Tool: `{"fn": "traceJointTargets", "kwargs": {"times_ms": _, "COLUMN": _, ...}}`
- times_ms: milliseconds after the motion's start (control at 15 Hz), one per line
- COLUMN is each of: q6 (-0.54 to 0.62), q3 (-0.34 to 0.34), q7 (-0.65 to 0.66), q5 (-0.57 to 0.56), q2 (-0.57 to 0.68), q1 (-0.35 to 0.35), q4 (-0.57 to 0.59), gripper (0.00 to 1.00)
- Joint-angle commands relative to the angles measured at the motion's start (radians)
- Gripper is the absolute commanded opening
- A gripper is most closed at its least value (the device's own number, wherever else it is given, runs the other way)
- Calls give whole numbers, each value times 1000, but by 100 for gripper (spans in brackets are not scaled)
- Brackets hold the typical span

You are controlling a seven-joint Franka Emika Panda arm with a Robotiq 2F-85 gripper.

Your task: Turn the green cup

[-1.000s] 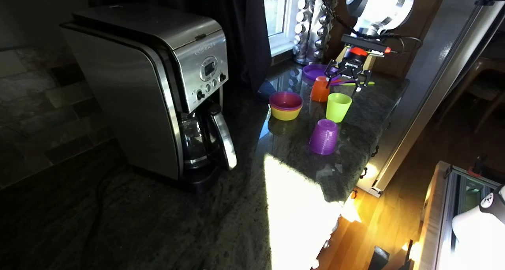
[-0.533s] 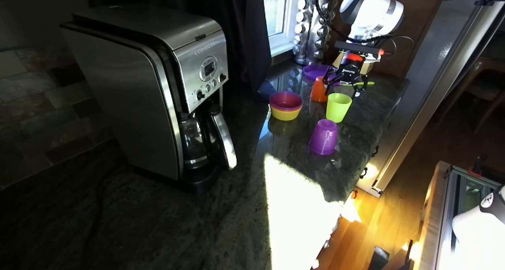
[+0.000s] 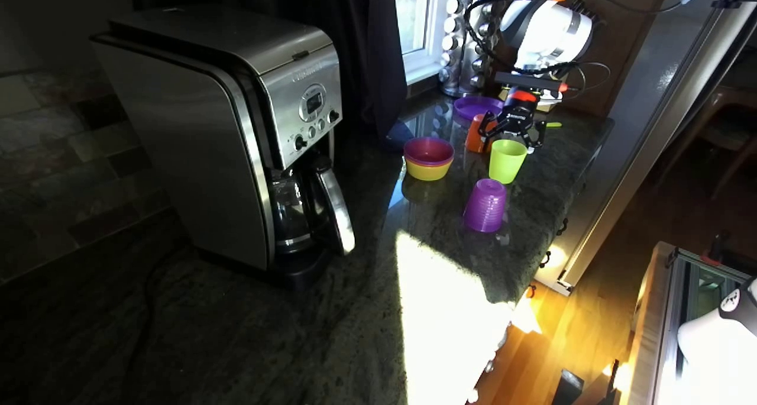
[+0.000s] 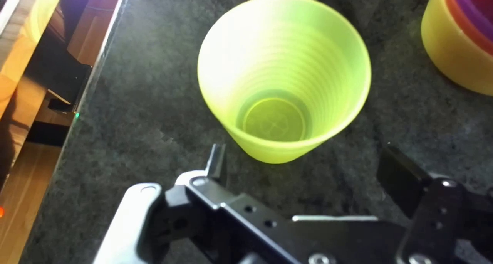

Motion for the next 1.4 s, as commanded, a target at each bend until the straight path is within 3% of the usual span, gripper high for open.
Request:
{"fn": "traceJointTargets", "kwargs": {"times_ms": 0, "q6": -66, "q3": 16, "q7": -30, "q5": 30, "q2": 42, "q1": -25, "q4": 38, "gripper": 100}}
{"fn": "traceJointTargets", "kwargs": {"times_ms": 667, "q6": -189, "q3": 20, "q7": -63, "q5": 29, "q2": 98, "q1": -36, "q4": 86, "gripper": 100}}
{"fn": "traceJointTargets", "kwargs": {"times_ms": 733, "q6": -197, "q3": 20, "q7": -64, "q5": 29, "q2": 101, "q1": -36, "q4": 90, "gripper": 96}}
{"fn": "traceJointTargets", "kwargs": {"times_ms": 867, "q6": -209, "q3": 21, "q7": -64, "q5": 31, "q2": 109, "q1": -38, "q4": 100, "gripper": 72}}
{"fn": "traceJointTargets", "kwargs": {"times_ms": 933, "q6": -210, "q3": 21, "q7": -65, "q5": 29, "q2": 113, "q1": -38, "q4": 103, "gripper": 70}}
{"fn": "traceJointTargets", "kwargs": {"times_ms": 1000, "q6": -207, "q3": 21, "q7": -64, "q5": 26, "q2": 116, "q1": -36, "q4": 107, "gripper": 90}}
{"fn": "traceJointTargets", "kwargs": {"times_ms": 1200, "q6": -205, "q3": 22, "q7": -62, "q5": 24, "q2": 123, "q1": -36, "q4": 113, "gripper": 100}}
{"fn": "traceJointTargets", "kwargs": {"times_ms": 1333, "q6": -194, "q3": 22, "q7": -59, "q5": 22, "q2": 128, "q1": -33, "q4": 119, "gripper": 100}}
